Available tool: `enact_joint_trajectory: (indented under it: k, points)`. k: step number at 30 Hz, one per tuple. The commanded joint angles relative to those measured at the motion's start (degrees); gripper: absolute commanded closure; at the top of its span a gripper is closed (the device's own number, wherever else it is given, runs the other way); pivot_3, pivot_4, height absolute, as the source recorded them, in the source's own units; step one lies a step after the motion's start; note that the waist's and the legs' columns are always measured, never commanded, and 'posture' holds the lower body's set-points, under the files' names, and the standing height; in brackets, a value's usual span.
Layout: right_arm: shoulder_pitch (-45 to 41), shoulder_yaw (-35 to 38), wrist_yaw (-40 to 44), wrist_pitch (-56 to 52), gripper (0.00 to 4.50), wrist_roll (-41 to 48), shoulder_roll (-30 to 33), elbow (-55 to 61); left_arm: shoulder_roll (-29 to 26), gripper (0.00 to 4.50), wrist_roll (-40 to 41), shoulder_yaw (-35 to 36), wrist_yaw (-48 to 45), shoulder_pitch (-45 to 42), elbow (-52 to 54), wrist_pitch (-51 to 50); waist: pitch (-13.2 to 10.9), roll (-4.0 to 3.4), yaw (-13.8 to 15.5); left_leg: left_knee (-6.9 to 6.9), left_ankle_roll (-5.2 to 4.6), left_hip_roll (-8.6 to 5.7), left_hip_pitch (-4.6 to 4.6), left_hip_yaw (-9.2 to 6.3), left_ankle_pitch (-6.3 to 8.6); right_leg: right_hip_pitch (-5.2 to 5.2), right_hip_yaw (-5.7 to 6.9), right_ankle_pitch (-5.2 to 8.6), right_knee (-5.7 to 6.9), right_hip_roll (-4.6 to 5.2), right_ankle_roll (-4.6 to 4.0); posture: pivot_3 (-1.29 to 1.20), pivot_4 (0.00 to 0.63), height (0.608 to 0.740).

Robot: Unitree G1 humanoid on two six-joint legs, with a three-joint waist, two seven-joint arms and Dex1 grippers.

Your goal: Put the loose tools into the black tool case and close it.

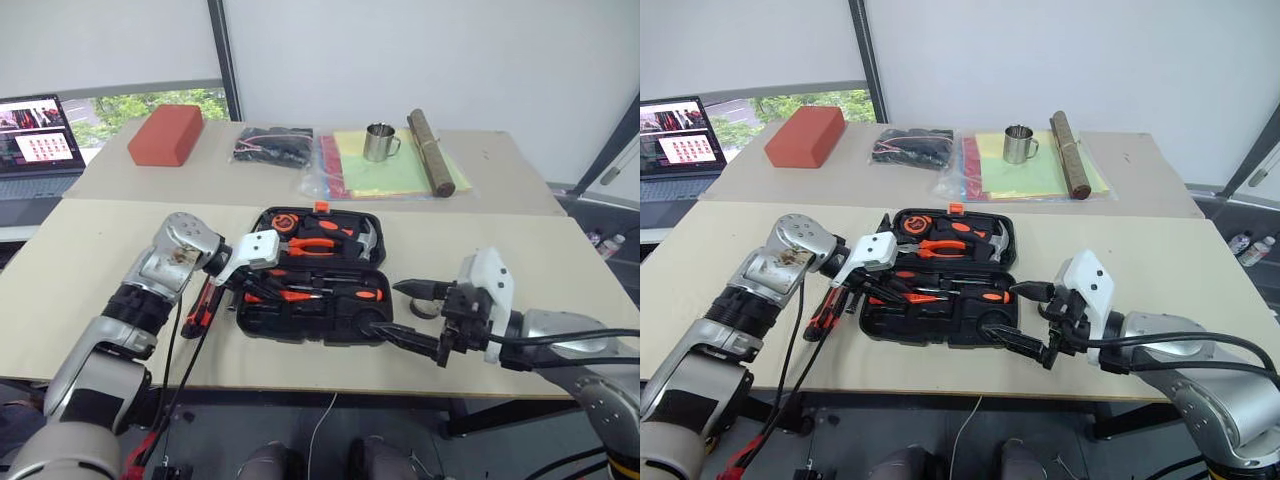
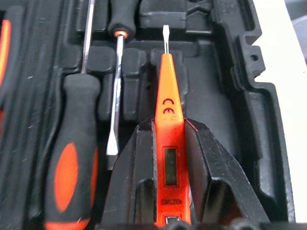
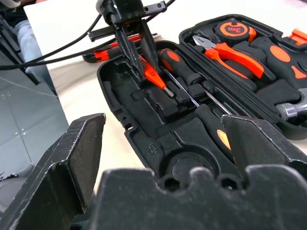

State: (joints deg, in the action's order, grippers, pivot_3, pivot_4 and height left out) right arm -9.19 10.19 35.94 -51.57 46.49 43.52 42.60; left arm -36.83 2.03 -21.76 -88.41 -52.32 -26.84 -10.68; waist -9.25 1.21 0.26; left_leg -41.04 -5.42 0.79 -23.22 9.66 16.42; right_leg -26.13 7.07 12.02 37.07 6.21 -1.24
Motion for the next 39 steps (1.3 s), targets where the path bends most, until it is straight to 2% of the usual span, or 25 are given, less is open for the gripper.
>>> enact_joint_trajectory:
  k: [1, 11, 12, 13, 17, 22, 23, 24, 30, 31, 39]
  points:
    - [0.50, 2.39, -1.87, 0.69, 0.00, 2.19, -0.48, 2.58, 0.74, 4.10, -2.11, -0.65, 0.11, -2.03, -2.16, 2.50, 0.00, 0.00, 0.13, -0.01, 0.00, 0.00, 0.00, 0.00, 0.00, 0.00, -0.01, 0.00, 0.00, 0.00, 0.00, 0.00, 0.150, 0.736]
    - [0.25, 2.66, -4.24, 1.40, 0.00, 4.60, -0.81, 2.43, 3.21, 4.10, -3.42, 0.58, 0.76, -3.88, -7.78, 4.19, 0.00, 0.00, 0.27, -0.08, -0.05, 0.00, 0.02, -0.06, -0.01, 0.03, -0.07, -0.02, 0.02, 0.05, 0.02, 0.00, 0.150, 0.736]
    - [0.19, 2.61, -4.29, 1.45, 0.00, 4.74, -0.75, 2.37, 3.52, 3.10, -2.99, 0.92, 0.47, -3.97, -7.64, 3.64, 0.00, 0.00, 0.27, -0.08, -0.06, 0.00, 0.01, -0.07, 0.00, 0.03, -0.07, -0.02, 0.02, 0.05, 0.02, 0.00, 0.150, 0.736]
    - [0.11, 2.56, -4.27, 1.48, 0.00, 4.86, -0.68, 2.26, 3.65, 2.92, -2.32, 1.37, -0.19, -3.99, -7.10, 2.87, 0.00, 0.01, 0.28, -0.09, -0.07, 0.00, 0.00, -0.07, 0.00, 0.03, -0.06, -0.02, 0.02, 0.04, 0.02, 0.00, 0.150, 0.736]
    - [0.26, 2.16, -4.09, 1.51, 0.00, 5.08, -0.44, 2.16, 3.19, 1.42, 1.69, 4.47, -2.48, -3.62, -4.48, -0.31, -0.01, 0.01, 0.26, -0.18, -0.10, 0.01, -0.10, -0.12, 0.01, 0.02, -0.04, -0.02, 0.02, 0.03, 0.02, 0.00, 0.150, 0.736]
    - [0.71, 1.98, -3.88, 1.62, 0.00, 5.05, -0.32, 2.08, 2.74, 1.42, 6.20, 10.20, -0.74, -1.63, -5.35, 0.00, 0.00, 0.01, 0.24, -0.20, -0.10, 0.01, -0.09, -0.16, 0.01, 0.02, -0.06, -0.01, 0.03, 0.05, 0.03, 0.00, 0.150, 0.736]
    - [0.86, 2.01, -3.87, 1.66, 0.00, 5.08, -0.39, 2.06, 3.04, 1.98, 7.30, 11.72, -0.05, -0.84, -6.15, 0.25, 0.00, 0.01, 0.23, -0.20, -0.10, 0.01, -0.09, -0.17, 0.01, 0.03, -0.07, -0.02, 0.02, 0.05, 0.02, 0.00, 0.150, 0.736]
    - [0.97, 2.01, -3.85, 1.71, 0.00, 5.06, -0.45, 2.00, 3.57, 2.15, 8.05, 13.00, 1.01, 0.06, -7.07, 0.61, 0.00, 0.01, 0.23, -0.19, -0.10, 0.01, -0.07, -0.17, 0.01, 0.03, -0.08, -0.02, 0.03, 0.06, 0.02, 0.00, 0.150, 0.736]
    - [0.57, 1.68, -3.70, 1.76, 0.00, 4.94, -0.51, 1.41, 5.53, 4.33, 8.53, 15.93, 5.22, 3.59, -10.45, 4.00, -0.01, 0.02, 0.38, -0.23, -0.11, 0.00, -0.09, -0.18, 0.02, 0.07, -0.03, -0.03, 0.04, 0.05, 0.04, 0.00, 0.150, 0.736]
    - [0.43, 1.70, -3.71, 1.71, 0.00, 5.01, -0.51, 1.31, 5.57, 4.44, 8.57, 16.03, 5.13, 4.02, -10.46, 4.39, -0.01, 0.02, 0.39, -0.24, -0.12, 0.00, -0.10, -0.18, 0.02, 0.07, -0.03, -0.04, 0.03, 0.05, 0.05, 0.00, 0.150, 0.736]
    - [0.14, 2.87, -4.47, 1.14, 0.00, 6.45, -0.87, 0.41, 5.01, 4.44, 4.69, 12.10, 4.13, 5.92, -10.14, 6.21, -0.01, 0.02, 0.37, -0.24, -0.12, 0.00, -0.09, -0.17, 0.03, 0.07, -0.02, -0.04, 0.03, 0.06, 0.05, 0.00, 0.150, 0.736]
